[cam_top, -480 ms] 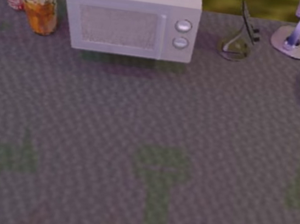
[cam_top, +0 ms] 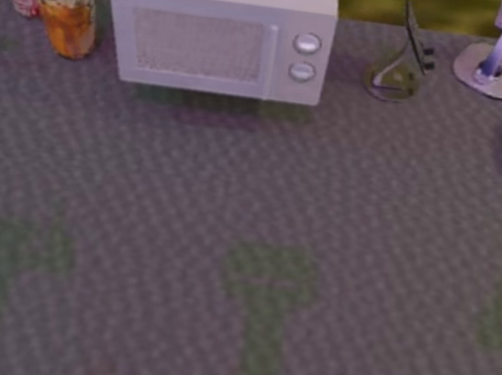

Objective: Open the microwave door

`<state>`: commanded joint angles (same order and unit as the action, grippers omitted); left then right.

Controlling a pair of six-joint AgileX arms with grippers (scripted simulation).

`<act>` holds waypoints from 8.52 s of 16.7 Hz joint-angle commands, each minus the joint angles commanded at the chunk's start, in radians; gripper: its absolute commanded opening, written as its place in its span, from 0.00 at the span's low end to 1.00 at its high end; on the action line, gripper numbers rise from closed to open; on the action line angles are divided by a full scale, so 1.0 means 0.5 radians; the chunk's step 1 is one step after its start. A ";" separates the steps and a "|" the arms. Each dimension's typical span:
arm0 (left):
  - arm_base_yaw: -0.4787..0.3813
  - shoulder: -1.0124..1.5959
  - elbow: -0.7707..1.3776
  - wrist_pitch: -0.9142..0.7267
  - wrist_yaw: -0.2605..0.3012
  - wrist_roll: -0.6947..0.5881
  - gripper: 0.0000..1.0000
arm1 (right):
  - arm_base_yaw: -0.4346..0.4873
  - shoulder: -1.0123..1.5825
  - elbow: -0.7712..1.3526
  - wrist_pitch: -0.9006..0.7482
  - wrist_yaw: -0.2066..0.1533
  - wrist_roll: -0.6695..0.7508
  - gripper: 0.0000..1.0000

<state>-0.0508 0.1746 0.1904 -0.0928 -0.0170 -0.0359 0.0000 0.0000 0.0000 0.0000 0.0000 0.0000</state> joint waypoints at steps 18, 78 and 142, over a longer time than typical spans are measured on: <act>-0.841 3.008 3.358 -1.706 -0.389 -0.742 1.00 | 0.000 0.000 0.000 0.000 0.000 0.000 1.00; -1.110 4.272 3.965 -1.796 -0.549 -1.014 0.00 | 0.000 0.000 0.000 0.000 0.000 0.000 1.00; -1.114 4.003 3.509 -1.548 -0.451 -0.829 0.00 | 0.000 0.000 0.000 0.000 0.000 0.000 1.00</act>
<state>-0.6077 2.1761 1.9448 -0.8669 -0.2425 -0.4502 0.0000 0.0000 0.0000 0.0000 0.0000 0.0000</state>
